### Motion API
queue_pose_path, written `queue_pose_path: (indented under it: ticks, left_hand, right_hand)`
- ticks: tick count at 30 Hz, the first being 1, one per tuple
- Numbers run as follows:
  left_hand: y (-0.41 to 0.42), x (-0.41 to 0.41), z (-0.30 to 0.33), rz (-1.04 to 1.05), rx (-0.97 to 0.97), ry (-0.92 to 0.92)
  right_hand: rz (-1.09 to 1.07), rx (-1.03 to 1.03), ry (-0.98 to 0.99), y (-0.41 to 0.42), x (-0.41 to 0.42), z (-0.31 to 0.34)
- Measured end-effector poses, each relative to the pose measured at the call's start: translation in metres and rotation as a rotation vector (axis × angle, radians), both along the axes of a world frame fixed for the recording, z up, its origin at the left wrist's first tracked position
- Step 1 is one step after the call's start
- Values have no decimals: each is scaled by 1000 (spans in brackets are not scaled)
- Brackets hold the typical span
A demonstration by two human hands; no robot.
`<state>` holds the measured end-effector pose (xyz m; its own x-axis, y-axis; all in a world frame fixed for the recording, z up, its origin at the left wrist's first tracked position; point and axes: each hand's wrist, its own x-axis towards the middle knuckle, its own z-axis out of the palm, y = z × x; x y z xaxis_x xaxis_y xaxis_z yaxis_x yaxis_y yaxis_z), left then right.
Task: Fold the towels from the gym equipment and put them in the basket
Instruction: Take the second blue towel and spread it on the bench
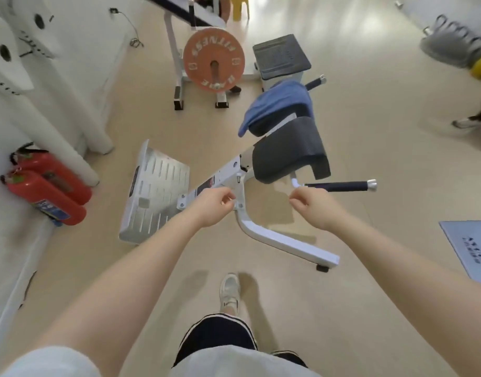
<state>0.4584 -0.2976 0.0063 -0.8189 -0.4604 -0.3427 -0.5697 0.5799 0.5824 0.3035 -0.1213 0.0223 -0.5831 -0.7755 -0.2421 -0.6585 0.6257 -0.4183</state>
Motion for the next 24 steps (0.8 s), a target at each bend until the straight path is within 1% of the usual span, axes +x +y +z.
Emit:
queue_pose_path:
  ticks: [3, 6, 8, 10, 14, 20, 22, 24]
  left_hand:
    - [-51, -67, 11, -32, 2, 25]
    - [-92, -129, 18, 35, 18, 102]
    - [-113, -166, 19, 100, 32, 166]
    - [-130, -201, 18, 116, 64, 180]
    - [-162, -257, 5, 164, 161, 152]
    - [-201, -342, -44, 360, 240, 101]
    - [-207, -371, -60, 389, 272, 79]
    - [-211, -395, -72, 445, 325, 91]
  right_hand:
    - [-76, 1, -10, -49, -61, 8]
    - [-133, -74, -28, -94, -116, 13]
    - [-133, -101, -24, -119, -151, 13]
    - [-114, -109, -17, -143, -187, 9]
    - [-70, -35, -19, -191, -264, -11]
    - [-73, 14, 69, -256, -379, -65]
    - [-68, 68, 94, -264, -405, -85]
    - [-6, 155, 139, -268, -423, -104]
